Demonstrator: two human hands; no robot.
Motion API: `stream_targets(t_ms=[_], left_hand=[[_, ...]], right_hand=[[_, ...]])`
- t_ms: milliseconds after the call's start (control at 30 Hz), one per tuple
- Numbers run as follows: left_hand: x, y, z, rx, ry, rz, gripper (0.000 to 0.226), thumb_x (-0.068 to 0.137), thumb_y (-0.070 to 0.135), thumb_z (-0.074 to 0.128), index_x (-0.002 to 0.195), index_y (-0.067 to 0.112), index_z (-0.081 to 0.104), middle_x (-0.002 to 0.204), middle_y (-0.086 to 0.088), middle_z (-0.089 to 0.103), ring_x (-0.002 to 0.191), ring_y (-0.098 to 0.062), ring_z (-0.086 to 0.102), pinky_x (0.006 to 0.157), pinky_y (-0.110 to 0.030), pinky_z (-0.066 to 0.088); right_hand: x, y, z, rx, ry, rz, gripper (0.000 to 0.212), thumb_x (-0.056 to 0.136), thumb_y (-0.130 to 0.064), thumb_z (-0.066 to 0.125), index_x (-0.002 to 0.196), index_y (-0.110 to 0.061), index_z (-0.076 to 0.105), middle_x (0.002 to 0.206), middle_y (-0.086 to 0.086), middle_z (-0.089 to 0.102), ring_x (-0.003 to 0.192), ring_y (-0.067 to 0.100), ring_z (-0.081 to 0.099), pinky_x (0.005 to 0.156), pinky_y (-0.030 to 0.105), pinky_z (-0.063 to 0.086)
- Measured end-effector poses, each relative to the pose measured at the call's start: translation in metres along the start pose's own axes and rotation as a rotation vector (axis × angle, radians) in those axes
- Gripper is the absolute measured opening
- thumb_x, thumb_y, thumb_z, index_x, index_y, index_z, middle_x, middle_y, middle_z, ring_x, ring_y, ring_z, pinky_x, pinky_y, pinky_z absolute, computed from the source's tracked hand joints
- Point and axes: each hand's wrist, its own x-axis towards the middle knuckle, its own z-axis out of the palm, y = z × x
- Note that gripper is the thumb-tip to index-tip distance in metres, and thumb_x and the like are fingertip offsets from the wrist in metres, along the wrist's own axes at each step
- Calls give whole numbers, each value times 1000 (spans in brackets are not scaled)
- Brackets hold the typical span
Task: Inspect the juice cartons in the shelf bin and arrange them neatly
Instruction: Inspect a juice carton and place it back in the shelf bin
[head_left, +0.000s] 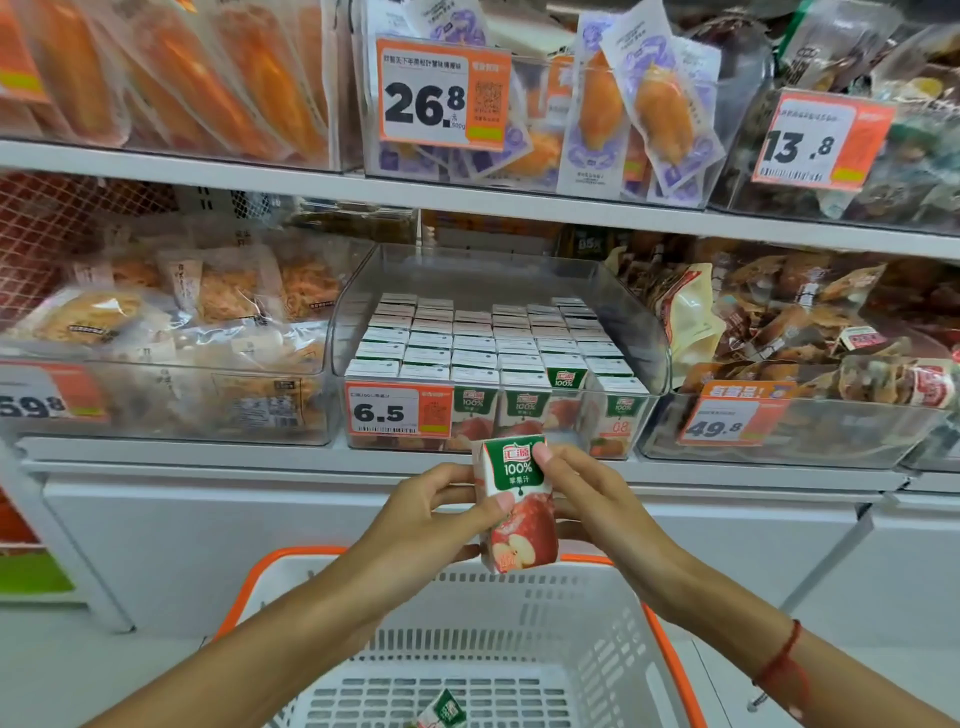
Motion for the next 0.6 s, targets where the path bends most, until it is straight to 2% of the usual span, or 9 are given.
stream_targets(t_ms=[100, 233, 333, 433, 533, 600], left_hand=[[0, 1, 0, 37, -1, 13, 24, 89, 33, 66, 112, 29, 65, 112, 10, 70, 92, 0, 70, 79, -18, 57], [3, 1, -2, 9, -14, 14, 25, 90, 31, 66, 115, 29, 66, 113, 8, 70, 92, -1, 70, 73, -13, 56], [7, 3, -5, -57, -9, 3, 25, 92, 28, 63, 117, 26, 67, 107, 7, 75, 93, -3, 71, 69, -12, 55], [10, 4, -8, -135, 26, -14, 25, 95, 24, 59, 118, 19, 68, 102, 3, 76, 93, -6, 72, 64, -12, 54], [10, 2, -6, -176, 52, -18, 23, 96, 25, 58, 116, 20, 69, 98, 3, 77, 88, -5, 72, 57, -9, 51], [10, -1, -3, -191, 72, -1, 22, 95, 25, 59, 114, 22, 69, 96, 6, 77, 87, -4, 72, 58, -9, 52]], right_hand=[[-2, -1, 1, 20, 13, 6, 47, 82, -63, 49, 110, -29, 65, 102, -4, 74, 92, 15, 72, 73, 22, 57], [-2, -4, 2, 10, 17, 35, 44, 84, -60, 49, 113, -31, 63, 103, -6, 74, 94, 13, 72, 73, 22, 57], [-1, -7, 1, 40, -36, 66, 31, 93, -41, 56, 122, -31, 61, 113, -2, 72, 101, 13, 70, 82, 26, 55], [-3, -8, 3, 48, -80, 63, 34, 94, -22, 62, 127, -28, 58, 119, 0, 69, 106, 13, 68, 93, 30, 55], [-6, -6, 6, -37, -47, 72, 40, 91, -25, 67, 128, -33, 57, 119, -5, 68, 106, 13, 67, 102, 46, 49], [-6, -4, 6, -40, -5, 66, 40, 87, -26, 72, 124, -36, 60, 119, -3, 67, 104, 13, 68, 101, 48, 49]])
